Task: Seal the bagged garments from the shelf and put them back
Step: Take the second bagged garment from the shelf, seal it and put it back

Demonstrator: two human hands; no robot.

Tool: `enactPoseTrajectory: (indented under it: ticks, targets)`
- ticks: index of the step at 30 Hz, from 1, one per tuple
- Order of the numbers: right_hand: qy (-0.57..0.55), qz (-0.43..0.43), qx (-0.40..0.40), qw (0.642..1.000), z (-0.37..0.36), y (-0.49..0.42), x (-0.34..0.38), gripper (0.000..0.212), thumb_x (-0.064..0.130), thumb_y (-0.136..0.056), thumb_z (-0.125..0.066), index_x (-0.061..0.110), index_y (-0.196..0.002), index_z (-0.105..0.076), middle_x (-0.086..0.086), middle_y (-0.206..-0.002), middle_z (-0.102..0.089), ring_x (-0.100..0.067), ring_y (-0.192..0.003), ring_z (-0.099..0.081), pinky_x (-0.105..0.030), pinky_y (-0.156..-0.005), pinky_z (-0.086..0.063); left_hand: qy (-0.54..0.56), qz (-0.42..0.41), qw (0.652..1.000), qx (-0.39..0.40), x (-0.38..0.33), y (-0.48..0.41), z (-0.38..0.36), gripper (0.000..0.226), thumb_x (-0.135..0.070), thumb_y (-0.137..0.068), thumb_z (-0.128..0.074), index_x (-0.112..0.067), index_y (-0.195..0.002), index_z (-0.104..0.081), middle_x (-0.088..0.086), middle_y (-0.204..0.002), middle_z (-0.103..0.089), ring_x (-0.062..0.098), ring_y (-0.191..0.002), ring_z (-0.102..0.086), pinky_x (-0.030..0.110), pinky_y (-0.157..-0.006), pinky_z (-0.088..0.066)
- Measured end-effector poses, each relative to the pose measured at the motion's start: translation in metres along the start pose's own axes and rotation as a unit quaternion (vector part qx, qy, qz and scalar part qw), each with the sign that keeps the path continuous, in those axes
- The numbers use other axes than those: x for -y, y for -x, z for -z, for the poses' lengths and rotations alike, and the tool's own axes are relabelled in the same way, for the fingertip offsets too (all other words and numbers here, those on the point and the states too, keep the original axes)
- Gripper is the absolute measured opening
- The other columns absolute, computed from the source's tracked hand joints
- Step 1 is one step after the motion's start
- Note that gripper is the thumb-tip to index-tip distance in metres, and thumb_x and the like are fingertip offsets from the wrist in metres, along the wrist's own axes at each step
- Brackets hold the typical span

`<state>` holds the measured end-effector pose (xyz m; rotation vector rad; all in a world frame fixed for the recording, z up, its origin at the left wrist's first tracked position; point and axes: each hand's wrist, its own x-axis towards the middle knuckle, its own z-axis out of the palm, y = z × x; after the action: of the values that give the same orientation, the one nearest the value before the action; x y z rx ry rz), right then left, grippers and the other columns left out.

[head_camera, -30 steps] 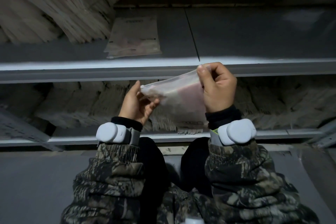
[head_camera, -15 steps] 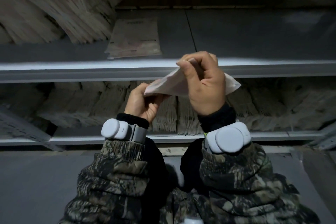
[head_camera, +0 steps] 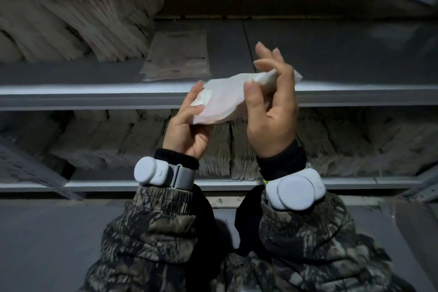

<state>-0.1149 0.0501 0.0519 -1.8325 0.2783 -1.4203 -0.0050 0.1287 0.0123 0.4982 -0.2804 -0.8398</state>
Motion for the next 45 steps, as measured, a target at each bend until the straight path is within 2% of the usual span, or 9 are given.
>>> enactPoseTrajectory:
  ticks: [7, 13, 16, 20, 24, 31, 33, 37, 45]
  targets:
    - [0.017, -0.086, 0.013, 0.996, 0.003, 0.004, -0.01, 0.051, 0.008, -0.083, -0.061, 0.004, -0.129, -0.042, -0.014, -0.155, -0.026, -0.02, -0.146, -0.021, -0.025, -0.118, -0.025, -0.101, -0.057, 0.992, 0.051, 0.0, 0.001, -0.006, 0.06, 0.011, -0.077, -0.044, -0.019, -0.128, -0.051, 0.009, -0.124, -0.061, 0.027, -0.11, -0.062, 0.036, -0.084, -0.054]
    - [0.073, -0.197, 0.007, 0.978, 0.002, 0.003, -0.021, 0.068, 0.01, -0.089, -0.057, 0.013, -0.148, -0.023, 0.0, -0.161, -0.011, 0.009, -0.132, -0.021, 0.005, -0.102, -0.02, -0.157, -0.083, 0.983, 0.042, 0.003, -0.002, -0.004, 0.065, 0.014, -0.078, -0.047, -0.021, -0.133, -0.047, 0.003, -0.119, -0.065, 0.024, -0.109, -0.063, 0.037, -0.087, -0.053]
    - [0.083, -0.239, 0.008, 0.967, 0.002, 0.002, -0.027, 0.069, 0.015, -0.091, -0.056, 0.012, -0.149, -0.022, -0.001, -0.159, -0.02, 0.003, -0.136, -0.024, 0.003, -0.102, -0.02, -0.171, -0.095, 0.98, 0.039, 0.002, -0.005, -0.002, 0.067, 0.018, -0.081, -0.044, -0.02, -0.136, -0.044, 0.001, -0.118, -0.066, 0.021, -0.108, -0.063, 0.035, -0.085, -0.053]
    - [-0.027, -0.3, -0.012, 0.954, 0.0, -0.001, -0.036, 0.055, 0.02, -0.078, -0.065, 0.005, -0.13, -0.053, -0.003, -0.116, -0.067, -0.012, -0.101, -0.061, -0.032, -0.09, -0.051, -0.164, -0.124, 0.978, 0.018, -0.002, -0.01, 0.003, 0.071, 0.014, -0.078, -0.048, -0.017, -0.141, -0.037, 0.003, -0.123, -0.062, 0.021, -0.112, -0.06, 0.036, -0.091, -0.051]
    - [-0.231, -0.4, -0.055, 0.885, -0.002, -0.001, -0.047, 0.032, 0.003, -0.075, -0.065, -0.007, -0.105, -0.063, -0.019, -0.099, -0.07, -0.031, -0.091, -0.069, -0.052, -0.083, -0.055, -0.164, -0.139, 0.976, -0.03, 0.001, -0.012, 0.007, 0.076, 0.009, -0.076, -0.054, -0.017, -0.144, -0.031, 0.001, -0.122, -0.062, 0.021, -0.111, -0.061, 0.038, -0.093, -0.049]
    - [-0.284, -0.413, -0.028, 0.865, -0.017, -0.004, -0.054, 0.034, -0.014, -0.084, -0.051, 0.008, -0.108, -0.061, -0.005, -0.083, -0.07, -0.021, -0.072, -0.065, -0.024, -0.053, -0.053, -0.136, -0.126, 0.982, -0.036, -0.004, -0.017, 0.013, 0.058, 0.012, -0.079, -0.046, 0.0, -0.135, -0.042, 0.02, -0.126, -0.058, 0.032, -0.112, -0.059, 0.046, -0.099, -0.047]
    - [-0.298, -0.403, -0.038, 0.864, -0.02, -0.004, -0.055, 0.039, -0.015, -0.084, -0.05, 0.005, -0.116, -0.058, -0.005, -0.086, -0.07, -0.02, -0.072, -0.066, -0.025, -0.053, -0.054, -0.136, -0.108, 0.982, -0.076, -0.009, -0.015, 0.013, 0.05, 0.009, -0.082, -0.046, 0.001, -0.131, -0.046, 0.022, -0.121, -0.059, 0.033, -0.106, -0.061, 0.048, -0.096, -0.048]
    - [-0.323, -0.381, -0.06, 0.864, -0.03, -0.009, -0.06, 0.049, -0.018, -0.085, -0.048, -0.003, -0.132, -0.046, -0.015, -0.1, -0.065, -0.023, -0.08, -0.066, -0.027, -0.054, -0.055, -0.203, -0.095, 0.966, -0.129, -0.024, -0.017, 0.017, 0.038, 0.007, -0.086, -0.048, 0.001, -0.124, -0.054, 0.016, -0.102, -0.065, 0.022, -0.081, -0.065, 0.025, -0.062, -0.053]
    - [-0.317, -0.331, -0.046, 0.888, -0.066, -0.009, -0.078, 0.053, -0.017, -0.083, -0.05, 0.008, -0.13, -0.05, -0.011, -0.115, -0.066, -0.026, -0.107, -0.064, -0.039, -0.09, -0.054, -0.251, -0.1, 0.946, -0.182, -0.038, -0.034, 0.043, 0.041, 0.007, -0.084, -0.053, -0.006, -0.123, -0.058, 0.019, -0.113, -0.067, 0.027, -0.088, -0.066, 0.03, -0.065, -0.057]
